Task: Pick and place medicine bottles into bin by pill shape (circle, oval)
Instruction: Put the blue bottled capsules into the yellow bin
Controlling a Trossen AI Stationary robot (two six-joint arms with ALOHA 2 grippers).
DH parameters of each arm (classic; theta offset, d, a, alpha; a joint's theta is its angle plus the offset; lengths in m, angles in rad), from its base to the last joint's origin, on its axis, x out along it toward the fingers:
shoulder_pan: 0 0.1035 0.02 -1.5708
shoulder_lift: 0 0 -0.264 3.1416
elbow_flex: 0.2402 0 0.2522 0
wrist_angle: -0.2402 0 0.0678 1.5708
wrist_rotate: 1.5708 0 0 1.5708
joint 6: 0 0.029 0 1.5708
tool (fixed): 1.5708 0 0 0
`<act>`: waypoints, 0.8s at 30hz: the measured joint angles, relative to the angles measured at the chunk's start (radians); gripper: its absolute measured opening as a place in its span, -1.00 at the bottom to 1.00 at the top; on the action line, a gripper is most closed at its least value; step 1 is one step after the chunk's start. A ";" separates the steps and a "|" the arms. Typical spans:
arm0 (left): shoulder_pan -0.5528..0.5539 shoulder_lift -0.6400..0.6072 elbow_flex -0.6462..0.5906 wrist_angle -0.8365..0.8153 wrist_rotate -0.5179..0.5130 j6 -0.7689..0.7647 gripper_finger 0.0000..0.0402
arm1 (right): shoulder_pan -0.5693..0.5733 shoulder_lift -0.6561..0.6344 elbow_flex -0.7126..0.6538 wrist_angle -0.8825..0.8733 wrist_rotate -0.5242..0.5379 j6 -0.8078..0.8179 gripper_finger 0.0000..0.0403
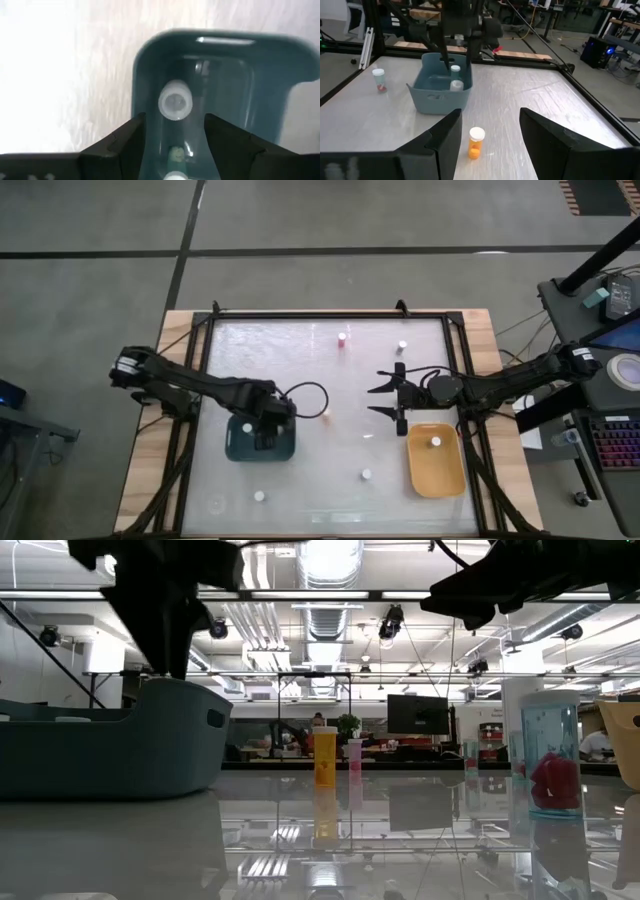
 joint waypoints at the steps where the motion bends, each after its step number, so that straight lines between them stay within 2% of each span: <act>1: 0.000 -0.020 0.000 0.002 -0.013 0.005 -0.08 | 0.000 0.000 0.000 0.000 0.000 0.003 -0.05; 7: -0.012 -0.137 -0.020 0.149 -0.133 0.111 -0.08 | 0.000 0.000 0.000 0.000 0.017 0.059 -0.05; 11: -0.021 -0.225 -0.100 0.419 -0.149 0.290 -0.08 | 0.000 0.000 0.000 -0.002 0.030 0.124 -0.05; 16: -0.020 -0.315 -0.269 0.792 -0.148 0.502 -0.08 | 0.000 0.000 0.000 -0.006 0.034 0.181 -0.05; 24: 0.010 -0.410 -0.518 1.250 -0.150 0.701 -0.08 | 0.000 0.000 0.000 -0.032 0.058 0.354 -0.05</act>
